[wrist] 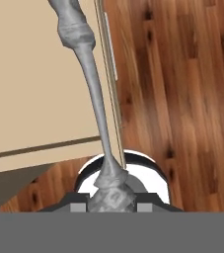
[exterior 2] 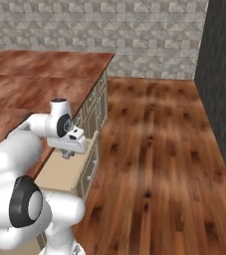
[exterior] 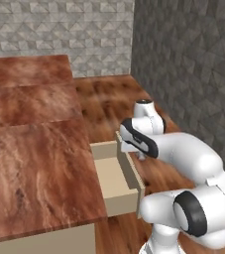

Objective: Organize the utensils by type. Pick up the wooden spoons from the counter and place them in the open cabinet. Then pick up the metallic utensils from the counter and place them in the open drawer.

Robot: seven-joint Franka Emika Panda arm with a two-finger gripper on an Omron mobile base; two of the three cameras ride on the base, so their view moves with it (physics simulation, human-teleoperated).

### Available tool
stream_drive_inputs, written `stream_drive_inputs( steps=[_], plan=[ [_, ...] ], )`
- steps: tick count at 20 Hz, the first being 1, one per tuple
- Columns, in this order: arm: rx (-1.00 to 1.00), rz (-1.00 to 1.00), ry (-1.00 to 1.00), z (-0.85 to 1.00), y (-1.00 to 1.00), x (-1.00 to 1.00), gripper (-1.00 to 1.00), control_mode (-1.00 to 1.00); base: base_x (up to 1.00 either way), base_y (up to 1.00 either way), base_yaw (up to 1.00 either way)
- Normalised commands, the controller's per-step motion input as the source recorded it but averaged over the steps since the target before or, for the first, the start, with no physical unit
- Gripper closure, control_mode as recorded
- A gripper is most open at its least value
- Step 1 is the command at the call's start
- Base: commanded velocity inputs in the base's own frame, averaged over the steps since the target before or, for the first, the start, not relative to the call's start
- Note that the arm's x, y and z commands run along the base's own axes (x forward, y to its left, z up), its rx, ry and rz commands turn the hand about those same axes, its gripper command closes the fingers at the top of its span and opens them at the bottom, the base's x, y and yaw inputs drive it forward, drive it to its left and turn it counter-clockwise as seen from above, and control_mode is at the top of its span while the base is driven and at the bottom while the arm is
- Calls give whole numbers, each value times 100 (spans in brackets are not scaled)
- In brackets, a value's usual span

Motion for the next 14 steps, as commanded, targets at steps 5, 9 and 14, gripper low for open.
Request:
stream_drive_inputs(
  steps=[5, 9, 14],
  plan=[
    [7, 13, 0, -35, -1, 32, 100, -100, 0, 0, 0],
    [3, 17, 0, -45, 0, 37, 100, -100, 0, 0, 0],
    [3, 11, 0, -36, 4, 41, 100, -100, 0, 0, 0]
  ],
)
